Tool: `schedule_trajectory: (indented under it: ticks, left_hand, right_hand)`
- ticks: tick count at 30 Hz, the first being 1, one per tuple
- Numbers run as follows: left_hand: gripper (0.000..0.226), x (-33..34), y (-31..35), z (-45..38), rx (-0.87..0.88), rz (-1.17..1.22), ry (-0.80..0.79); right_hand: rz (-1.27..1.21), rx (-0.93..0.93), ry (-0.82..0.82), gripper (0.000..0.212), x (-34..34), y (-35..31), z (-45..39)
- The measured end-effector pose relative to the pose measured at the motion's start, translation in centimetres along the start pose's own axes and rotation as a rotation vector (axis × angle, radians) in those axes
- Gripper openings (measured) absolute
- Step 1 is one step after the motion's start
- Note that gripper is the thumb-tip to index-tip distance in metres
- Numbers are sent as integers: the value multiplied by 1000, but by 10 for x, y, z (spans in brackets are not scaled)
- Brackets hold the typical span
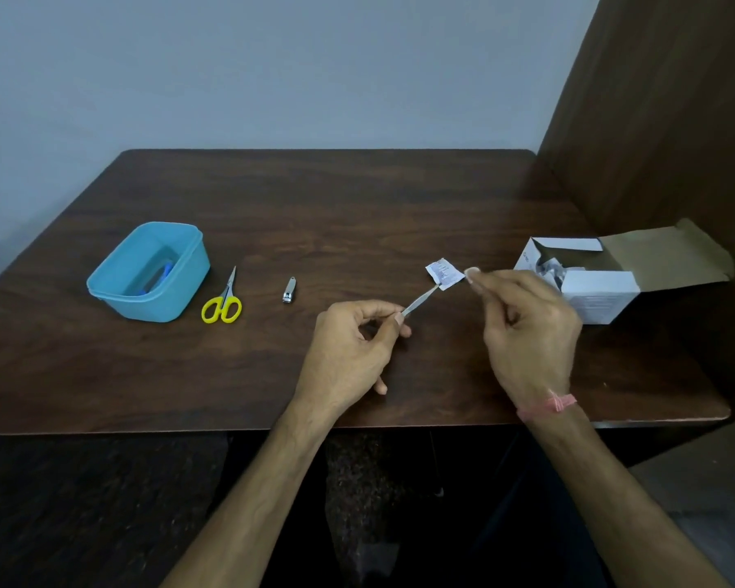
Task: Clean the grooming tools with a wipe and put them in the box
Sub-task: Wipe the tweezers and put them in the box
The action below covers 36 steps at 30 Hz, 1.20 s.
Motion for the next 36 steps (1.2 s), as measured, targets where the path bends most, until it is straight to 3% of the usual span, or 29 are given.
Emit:
schedule_trajectory:
  ticks: [4, 9, 21, 25, 30, 36]
  left_hand:
    - [19, 0, 1, 1, 1, -19, -2]
    - [19, -1, 0, 1, 68, -3, -54]
    - [13, 0, -2, 1, 41, 26, -70]
    - [14, -1, 0, 2, 46, 27, -71]
    - [11, 0, -1, 3, 16, 63, -42]
    - [13, 1, -1, 3, 34, 60, -71]
  right_hand:
    - [2, -267, -246, 36, 4, -13, 10]
    - [-14, -350, -406, 32, 9, -10, 7]
    - [-39, -172, -237, 30, 5, -13, 3]
    - [-76, -211, -312, 28, 6, -14, 7]
    - [-159, 17, -50, 17, 1, -8, 0]
    - [-84, -227, -300, 34, 5, -12, 11]
Point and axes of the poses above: each hand's wrist, its own z-axis away from the middle knuckle, its own x-axis out of the palm, y = z × x, the point moved 1 cm from there along -z, towards the middle knuckle, and after that the axes turned 11 degrees about -z, right-handed, at the moved point
